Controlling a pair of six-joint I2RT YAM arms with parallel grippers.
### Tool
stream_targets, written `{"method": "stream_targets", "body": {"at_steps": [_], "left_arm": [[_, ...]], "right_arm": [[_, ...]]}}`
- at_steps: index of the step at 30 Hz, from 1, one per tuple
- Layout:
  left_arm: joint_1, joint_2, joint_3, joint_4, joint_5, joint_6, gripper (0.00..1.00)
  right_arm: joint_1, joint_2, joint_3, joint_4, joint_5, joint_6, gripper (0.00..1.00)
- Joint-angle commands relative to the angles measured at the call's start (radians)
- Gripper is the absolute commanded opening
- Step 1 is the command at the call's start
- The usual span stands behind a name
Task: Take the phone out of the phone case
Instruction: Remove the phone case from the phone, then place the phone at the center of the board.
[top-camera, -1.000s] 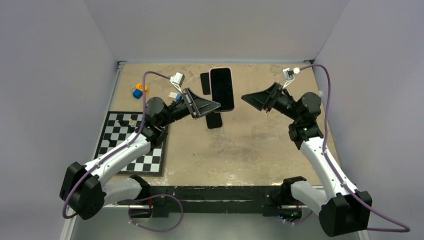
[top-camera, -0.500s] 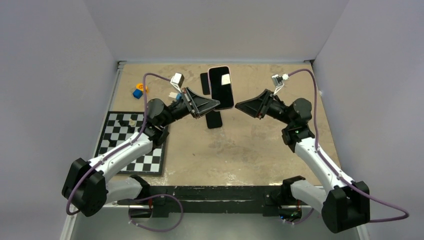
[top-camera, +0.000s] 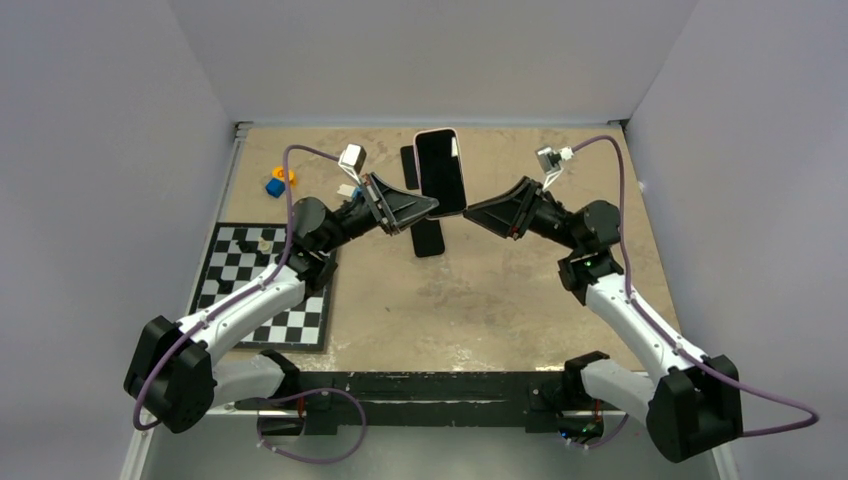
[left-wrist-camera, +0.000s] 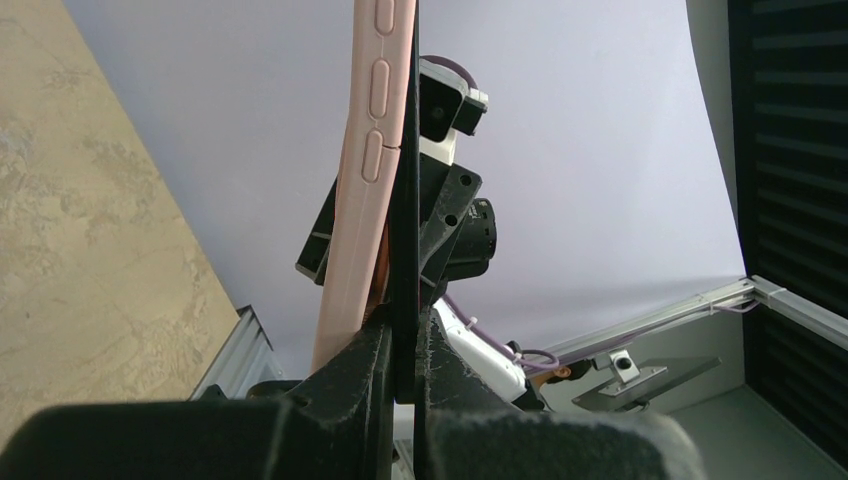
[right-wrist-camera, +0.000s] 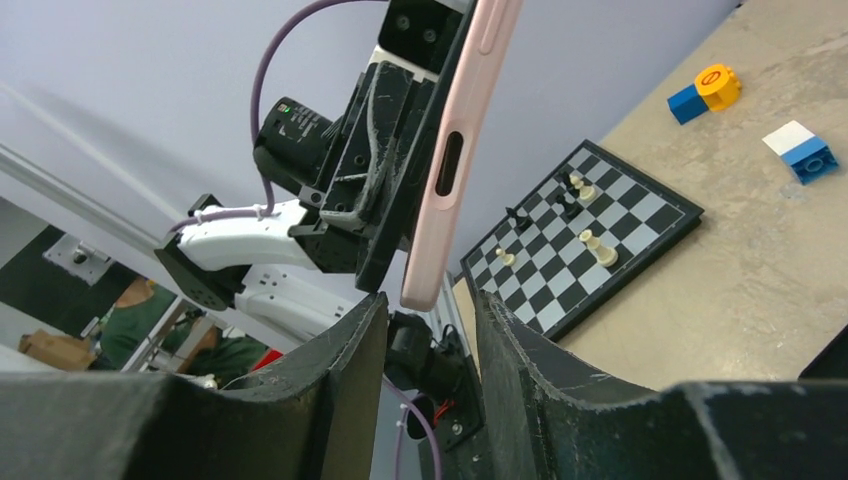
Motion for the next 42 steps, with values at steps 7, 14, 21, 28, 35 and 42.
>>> {"method": "stream_targets", "body": {"at_steps": [7,14,21,28,35,42], "left_arm": [[-0.004,-0.010,0.022,0.128,-0.001,-0.028,0.00],[-0.012,0.001,0.009,0.176,0.007,-0.072,0.00],[-0.022,0.034,-0.020,0.291,0.019,-0.166,0.00],[-0.049,0.019,-0.085,0.270,-0.005,-0.180,0.00],[-0.061,-0.033,-0.099,0.138,-0.009,-0.085,0.00],[-0.023,-0.049,0.044,-0.417,-0.027,0.346,0.00]], "right_arm": [[0.041,0.072,0.021,0.169,0.032,0.073,0.35],[0.059,0.158,0.060,0.276,0.040,0.109,0.27],[0.075,0.221,0.114,0.210,0.127,0.018,0.00],[0.077,0.274,0.275,-0.176,0.389,-0.156,0.00],[0.034,0.410,0.423,-0.364,0.448,-0.186,0.00],[-0.143,0.308,0.327,-0.759,0.597,-0.477,0.00]]}}
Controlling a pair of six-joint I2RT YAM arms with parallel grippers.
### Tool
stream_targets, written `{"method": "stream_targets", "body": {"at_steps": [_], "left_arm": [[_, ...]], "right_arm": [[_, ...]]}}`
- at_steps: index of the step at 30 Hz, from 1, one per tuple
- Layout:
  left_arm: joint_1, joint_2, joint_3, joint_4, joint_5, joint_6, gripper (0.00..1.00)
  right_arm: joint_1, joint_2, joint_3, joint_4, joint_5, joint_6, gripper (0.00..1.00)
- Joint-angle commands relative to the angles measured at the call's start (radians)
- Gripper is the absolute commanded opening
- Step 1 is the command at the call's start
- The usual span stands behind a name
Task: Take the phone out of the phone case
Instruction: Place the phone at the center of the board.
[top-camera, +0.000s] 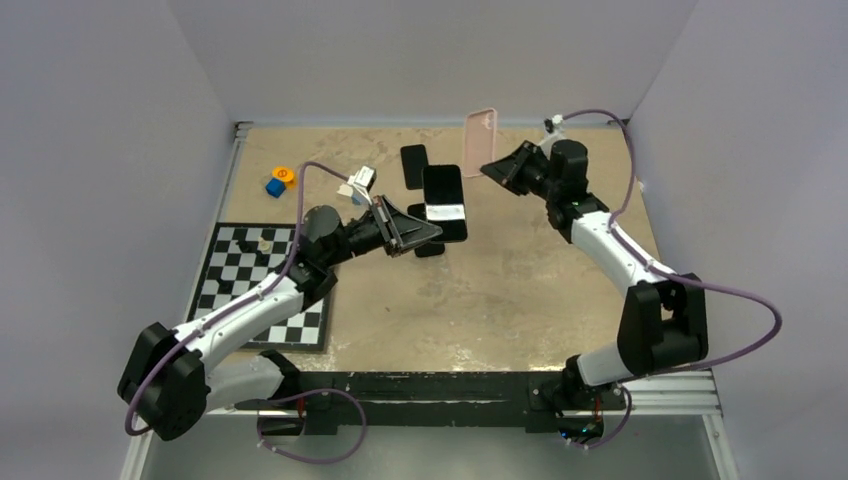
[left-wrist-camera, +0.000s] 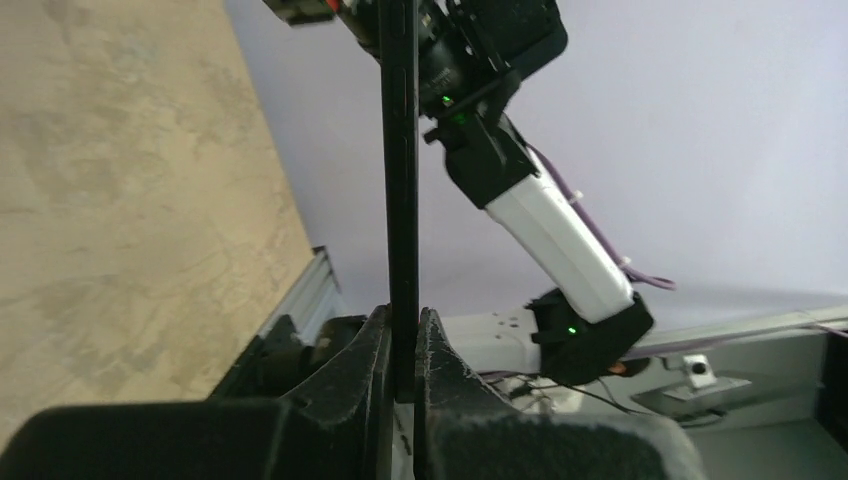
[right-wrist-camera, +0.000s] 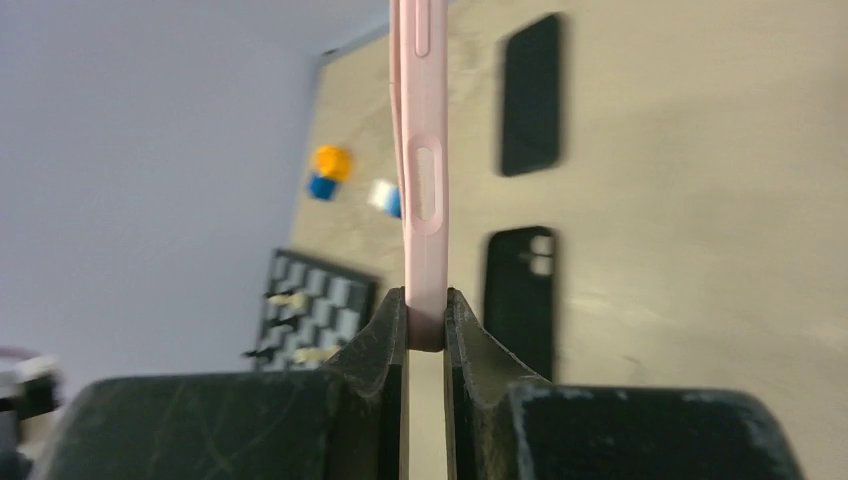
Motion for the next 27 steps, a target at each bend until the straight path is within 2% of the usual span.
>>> {"method": "stream_targets", "body": {"at_steps": [1,4,9,13,19,27], "left_arm": [[0.041,0.029,0.161,-0.324,-0.009,0.331,0.00],[0.067,0.149,0.227,-0.342,-0.011,0.381,0.00],[0.084,0.402,0.408,-0.338,-0.078,0.436,0.00],[0.098,0.634,0.616,-0.401,-0.105,0.473,0.00],[0.143,0.957,0.973,-0.575,-0.112,0.518,0.00],[0.185,1.189,1.254,-0.620,-0.103,0.514,0.00]], "right_arm": [[-0.092,-0.147,-0.067,-0.275,0.169,-0.256,0.00],[-0.097,-0.279,-0.130,-0.353,0.226,-0.338,0.00],[-0.098,-0.459,-0.174,-0.442,0.248,-0.365,0.00],[-0.100,-0.509,-0.197,-0.468,0.160,-0.355,0.00],[-0.099,-0.570,-0.338,-0.453,0.067,-0.347,0.00],[-0.100,-0.722,-0.455,-0.453,0.050,-0.306,0.00]]}}
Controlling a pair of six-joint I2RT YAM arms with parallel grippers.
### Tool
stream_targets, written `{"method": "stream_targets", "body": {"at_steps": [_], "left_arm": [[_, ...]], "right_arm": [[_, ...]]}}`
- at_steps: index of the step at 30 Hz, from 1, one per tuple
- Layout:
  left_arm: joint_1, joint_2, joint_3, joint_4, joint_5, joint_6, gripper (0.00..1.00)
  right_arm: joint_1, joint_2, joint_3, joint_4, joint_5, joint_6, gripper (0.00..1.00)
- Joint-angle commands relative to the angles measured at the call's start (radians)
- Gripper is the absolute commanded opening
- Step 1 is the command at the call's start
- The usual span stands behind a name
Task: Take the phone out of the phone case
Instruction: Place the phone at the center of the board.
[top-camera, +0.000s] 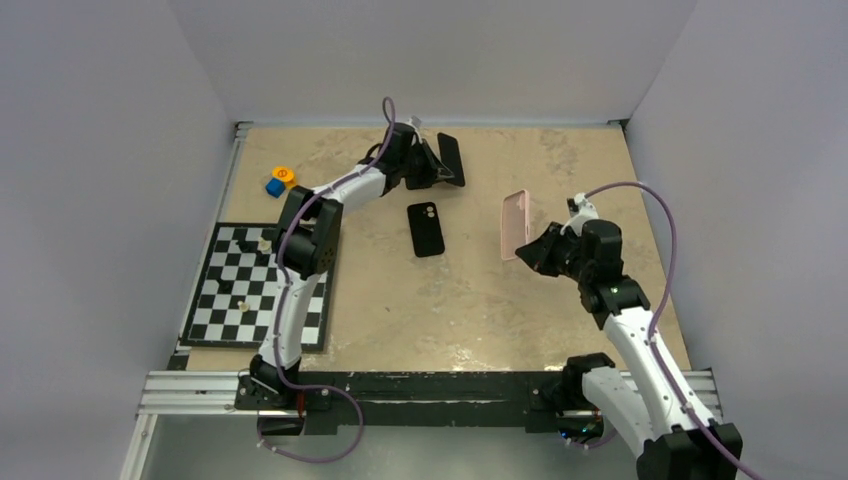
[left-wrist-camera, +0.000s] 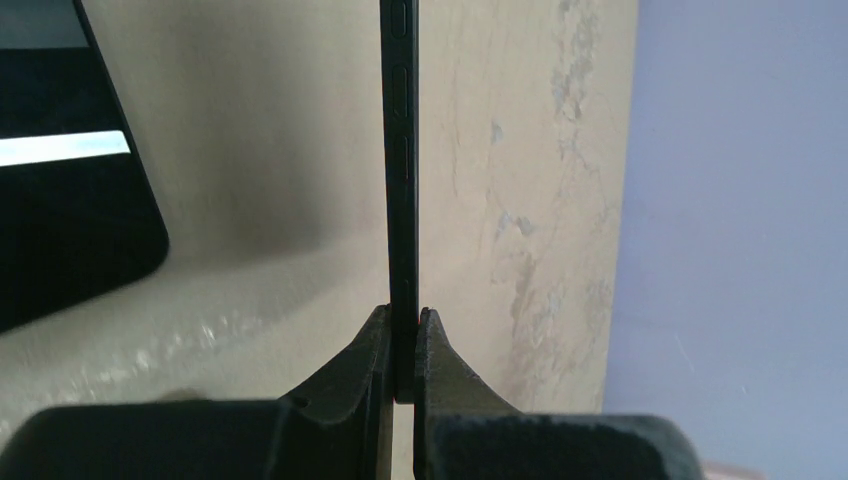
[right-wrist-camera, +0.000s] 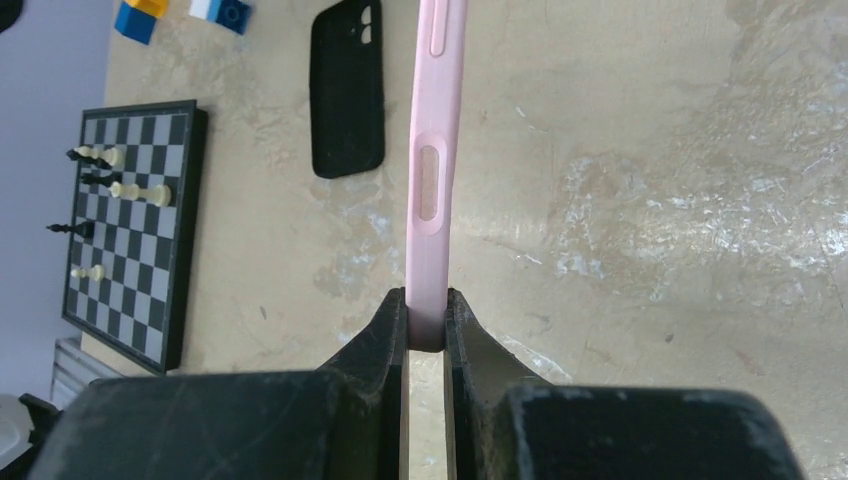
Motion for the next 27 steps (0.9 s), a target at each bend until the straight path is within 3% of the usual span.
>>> {"method": "stream_targets", "body": {"at_steps": [1,6,15,27], "left_arm": [[0.020,0.081,0.190,-0.009,0.032,0.000,0.00],[0.034,0.205,0.350,-0.109,0.067,-0.042,0.00],[0.062,0.307,0.455,-0.180,0.103,-0.077,0.01],[0.074,0.333,0.458,-0.213,0.101,-0.077,0.22]], "right_arm": [[0.001,-0.099,-0.011,0.049,-0.039,0.024,0.00],[0.002,-0.107,0.013,0.032,-0.048,0.017,0.00],[0.001,-0.122,-0.030,0.064,-0.074,0.040,0.00],[0.001,-0.132,-0.048,0.072,-0.085,0.051,0.00]]}}
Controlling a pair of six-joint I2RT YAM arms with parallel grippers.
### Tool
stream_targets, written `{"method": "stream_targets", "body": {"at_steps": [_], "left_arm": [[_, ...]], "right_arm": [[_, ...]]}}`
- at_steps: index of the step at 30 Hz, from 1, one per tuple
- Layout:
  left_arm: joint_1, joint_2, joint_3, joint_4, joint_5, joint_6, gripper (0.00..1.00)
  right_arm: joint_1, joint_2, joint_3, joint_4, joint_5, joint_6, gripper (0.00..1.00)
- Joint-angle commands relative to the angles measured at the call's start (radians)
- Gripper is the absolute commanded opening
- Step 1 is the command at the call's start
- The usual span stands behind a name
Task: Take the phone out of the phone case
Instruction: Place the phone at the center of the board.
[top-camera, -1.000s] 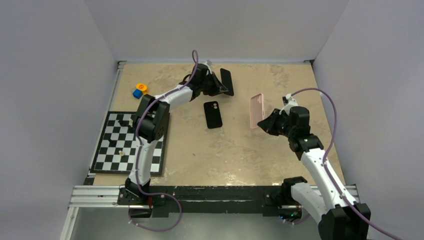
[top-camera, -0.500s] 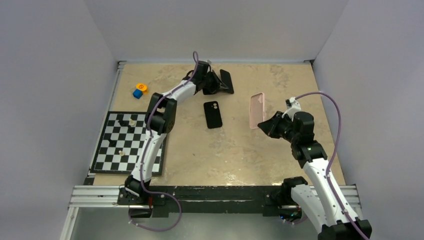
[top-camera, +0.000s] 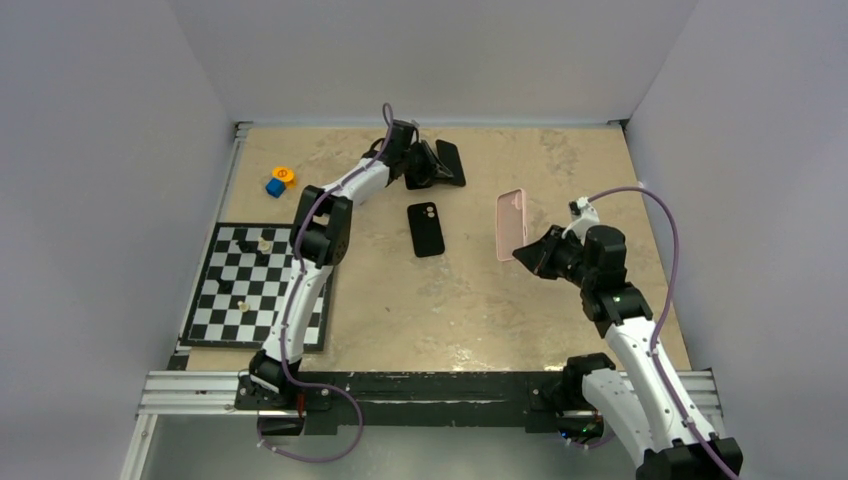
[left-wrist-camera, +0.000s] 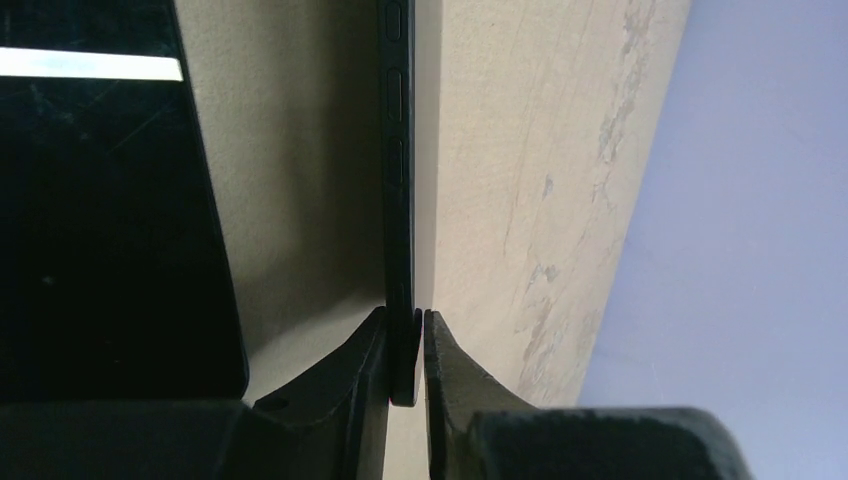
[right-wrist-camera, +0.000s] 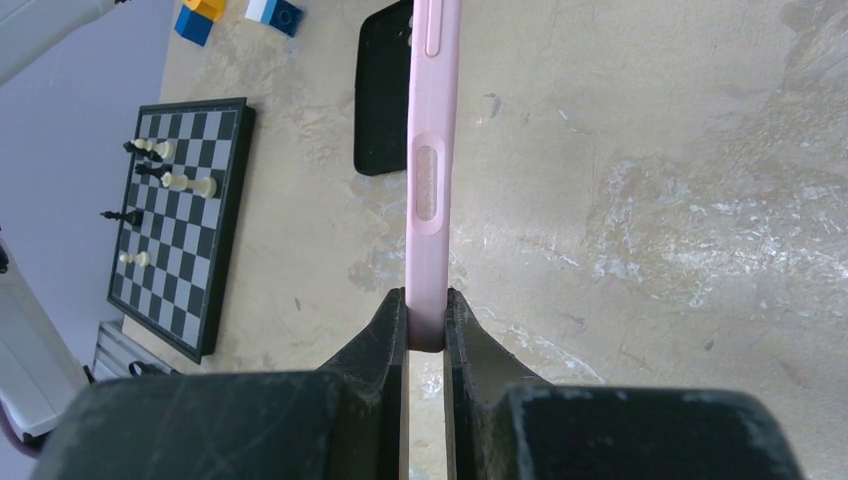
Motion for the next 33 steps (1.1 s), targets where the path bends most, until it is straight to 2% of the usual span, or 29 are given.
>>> {"method": "stream_targets", "body": {"at_steps": [1,8,17,33], "left_arm": [[0.016,0.027,0.058,-0.022,0.018,0.007,0.24],[0.024,0.048,0.114,-0.063,0.039,0.018,0.34],[0.026,0.009,0.109,-0.101,0.038,0.050,0.50],[0.040,-0.149,0.095,-0.256,-0.051,0.214,0.52]], "right_arm": [[0.002,-0.028,-0.007,0.052,-0.026,0.013,0.00],[0.001,-0.033,-0.013,0.050,-0.032,0.018,0.00],[0.002,-0.034,-0.017,0.049,-0.036,0.025,0.00],[0.003,-0.011,-0.044,0.084,-0.088,0.042,0.00]]}}
